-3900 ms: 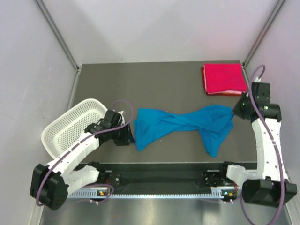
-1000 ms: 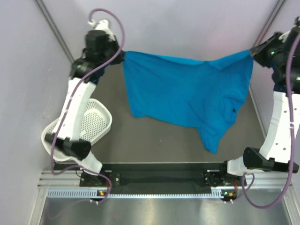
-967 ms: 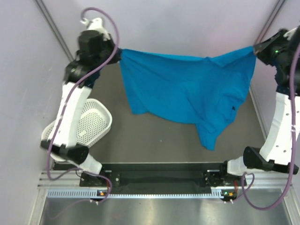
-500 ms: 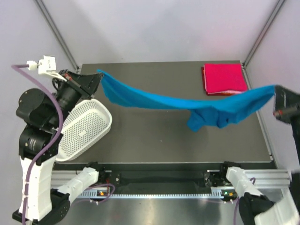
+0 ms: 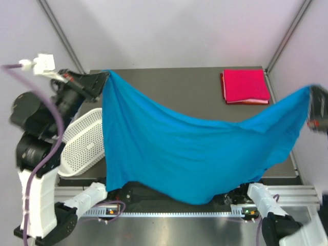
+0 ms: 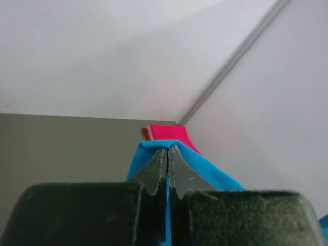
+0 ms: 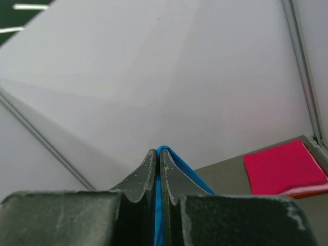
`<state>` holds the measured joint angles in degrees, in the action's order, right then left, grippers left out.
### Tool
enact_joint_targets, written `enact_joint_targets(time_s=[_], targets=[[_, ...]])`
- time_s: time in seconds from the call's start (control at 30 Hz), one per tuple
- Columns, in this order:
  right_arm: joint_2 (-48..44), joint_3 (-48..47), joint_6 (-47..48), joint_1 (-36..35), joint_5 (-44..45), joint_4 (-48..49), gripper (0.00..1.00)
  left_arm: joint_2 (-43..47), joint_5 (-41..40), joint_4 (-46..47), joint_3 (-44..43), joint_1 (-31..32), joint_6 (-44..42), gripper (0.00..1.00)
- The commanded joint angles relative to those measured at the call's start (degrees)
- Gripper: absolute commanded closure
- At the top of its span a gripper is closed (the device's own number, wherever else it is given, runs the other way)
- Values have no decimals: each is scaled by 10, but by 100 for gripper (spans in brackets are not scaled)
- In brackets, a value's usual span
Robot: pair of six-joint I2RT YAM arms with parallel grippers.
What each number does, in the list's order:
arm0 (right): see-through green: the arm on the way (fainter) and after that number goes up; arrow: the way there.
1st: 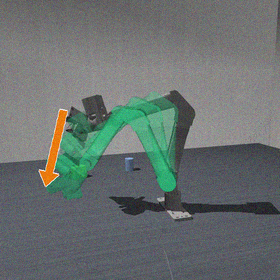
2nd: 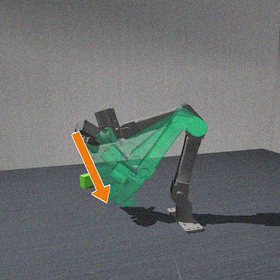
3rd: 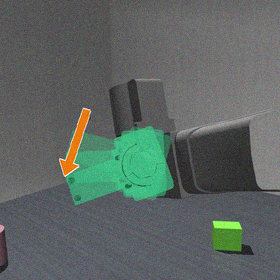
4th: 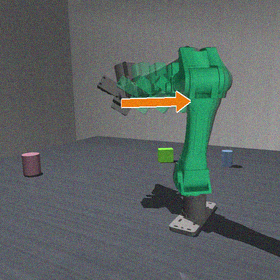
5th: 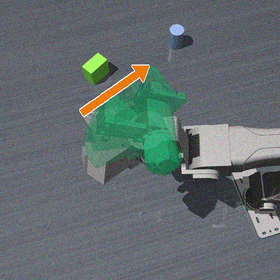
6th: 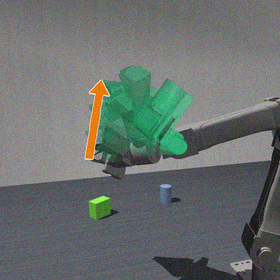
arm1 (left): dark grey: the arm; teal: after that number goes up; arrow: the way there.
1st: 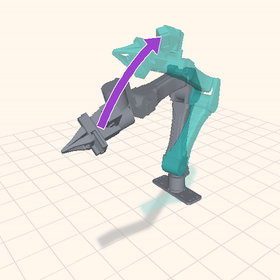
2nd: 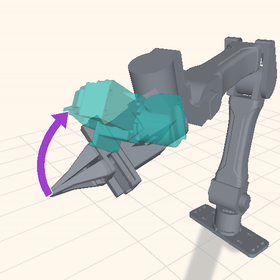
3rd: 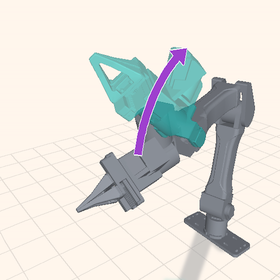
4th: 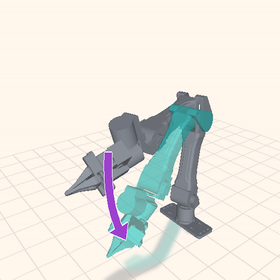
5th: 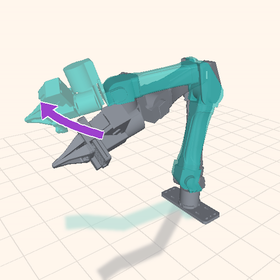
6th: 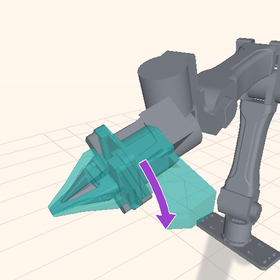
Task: Fold and stack the t-shirts
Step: Flatten the tshirt out
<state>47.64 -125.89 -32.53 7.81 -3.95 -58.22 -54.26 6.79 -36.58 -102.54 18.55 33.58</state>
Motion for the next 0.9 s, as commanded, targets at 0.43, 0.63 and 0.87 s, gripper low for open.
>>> enact_joint_targets(time_s=[0.43,0.63,0.87], targets=[[374,443,45,-48,-175,506,100,-330,-28,271,264,-108,-25,100],[545,354,75,-104,-173,546,100,-503,41,283,204,-145,-56,100],[693,185,70,-106,-193,578,100,-610,53,296,125,-171,-54,100]])
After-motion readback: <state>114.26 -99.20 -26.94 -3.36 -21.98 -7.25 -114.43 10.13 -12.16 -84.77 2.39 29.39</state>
